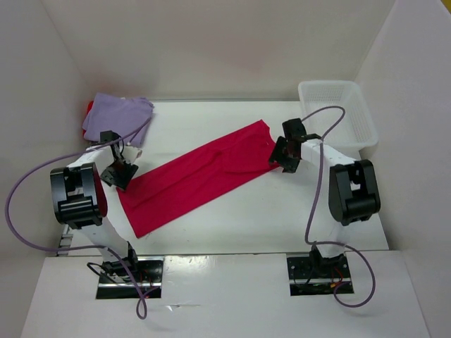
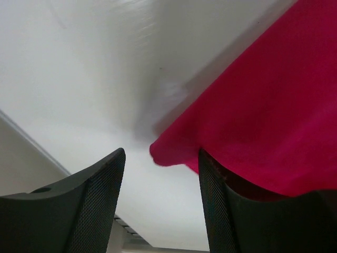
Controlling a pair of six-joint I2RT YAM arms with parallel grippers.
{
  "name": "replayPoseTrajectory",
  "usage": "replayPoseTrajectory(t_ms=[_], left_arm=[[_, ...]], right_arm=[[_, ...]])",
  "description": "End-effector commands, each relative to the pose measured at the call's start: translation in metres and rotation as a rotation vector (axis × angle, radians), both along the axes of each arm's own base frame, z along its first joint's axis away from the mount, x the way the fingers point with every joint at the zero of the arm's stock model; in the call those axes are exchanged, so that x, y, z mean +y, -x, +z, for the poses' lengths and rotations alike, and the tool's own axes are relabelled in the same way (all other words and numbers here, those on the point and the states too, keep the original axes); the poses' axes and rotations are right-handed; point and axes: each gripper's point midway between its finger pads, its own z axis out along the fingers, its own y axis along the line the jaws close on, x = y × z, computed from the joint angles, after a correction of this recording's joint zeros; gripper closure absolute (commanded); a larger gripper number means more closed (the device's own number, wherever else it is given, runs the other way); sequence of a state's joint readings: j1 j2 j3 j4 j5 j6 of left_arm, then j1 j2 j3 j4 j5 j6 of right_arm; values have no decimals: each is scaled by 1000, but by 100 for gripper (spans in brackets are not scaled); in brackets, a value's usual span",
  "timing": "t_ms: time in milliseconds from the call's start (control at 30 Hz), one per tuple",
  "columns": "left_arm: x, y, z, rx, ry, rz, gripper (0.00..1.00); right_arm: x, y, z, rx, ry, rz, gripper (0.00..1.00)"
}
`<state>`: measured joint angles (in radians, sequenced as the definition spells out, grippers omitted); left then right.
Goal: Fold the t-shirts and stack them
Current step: Rotate the tshirt 90 degrees
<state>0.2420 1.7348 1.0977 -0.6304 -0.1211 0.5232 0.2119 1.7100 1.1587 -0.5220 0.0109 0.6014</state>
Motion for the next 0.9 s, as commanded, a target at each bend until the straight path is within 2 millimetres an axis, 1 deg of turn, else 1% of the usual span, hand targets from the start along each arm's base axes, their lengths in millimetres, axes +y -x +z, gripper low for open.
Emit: replayPoseTrajectory(t_ms=[0,33,67,100,133,200,233,267,300,333,367,400,433,467,500,533,567,600,633,667,700,733,767,800,833,867], left_arm=[[-5,-8,-3,-14,48,-9,35],[-8,-1,-8,6,60,-19,35],[-8,2,-10,16,60,-30,35],[-8,7,-14,32,55,-27,35],[-8,11,-17,45,56,-39,39],[-6,24,-21,78,35,-43,45],[-7,28,-21,83,34,-54,49],[-8,33,-21,95,35,-66,53],[-11,39,-25,110,48,-67,53],[-12,39,-19,99,51,-84,53],[-15,46,-19,114,65,-86,53],[-19,47,-17,112,82,-113,53],[-21,50,-13,106,91,-126,53],[-24,55,-10,118,102,-138,53],[-26,59,-8,125,110,-161,53],[-28,59,-1,103,117,-175,50],[-32,63,3,110,131,-187,49],[-35,64,6,103,145,-200,47],[-41,65,11,84,175,-216,46],[-46,72,13,103,200,-231,43],[-50,71,15,102,223,-234,41],[-59,74,21,106,260,-257,40],[-63,76,21,114,279,-258,40],[-66,75,24,116,278,-272,39],[-70,75,24,114,289,-267,39],[-70,72,26,106,288,-255,39]], right_arm=[[5,-18,-25,-1,-68,-75,35],[5,-23,-29,-2,-64,-90,35],[5,-21,-35,14,-60,-90,35],[4,-27,-38,8,-53,-95,35],[5,-33,-45,14,-52,-95,35],[5,-43,-51,16,-60,-100,35],[8,-52,-56,21,-67,-95,38],[9,-58,-56,15,-68,-95,40],[13,-64,-56,11,-77,-80,45],[14,-75,-57,6,-71,-68,50],[17,-81,-58,11,-80,-63,63],[22,-99,-45,-28,-84,-29,72],[21,-98,-60,19,-68,-20,80],[27,-105,-60,17,-61,3,92],[38,-128,-41,-46,-54,54,96],[40,-129,-56,-4,-21,75,99],[45,-139,-55,-14,9,100,100],[57,-176,-19,-124,23,126,100],[68,-190,-13,-163,79,182,100],[72,-190,-51,-83,124,219,98],[89,-235,7,-261,120,234,86],[91,-249,15,-310,171,245,78],[97,-263,5,-347,156,247,70],[103,-271,16,-395,135,251,46],[105,-274,26,-429,154,248,37],[102,-277,41,-462,176,245,31]])
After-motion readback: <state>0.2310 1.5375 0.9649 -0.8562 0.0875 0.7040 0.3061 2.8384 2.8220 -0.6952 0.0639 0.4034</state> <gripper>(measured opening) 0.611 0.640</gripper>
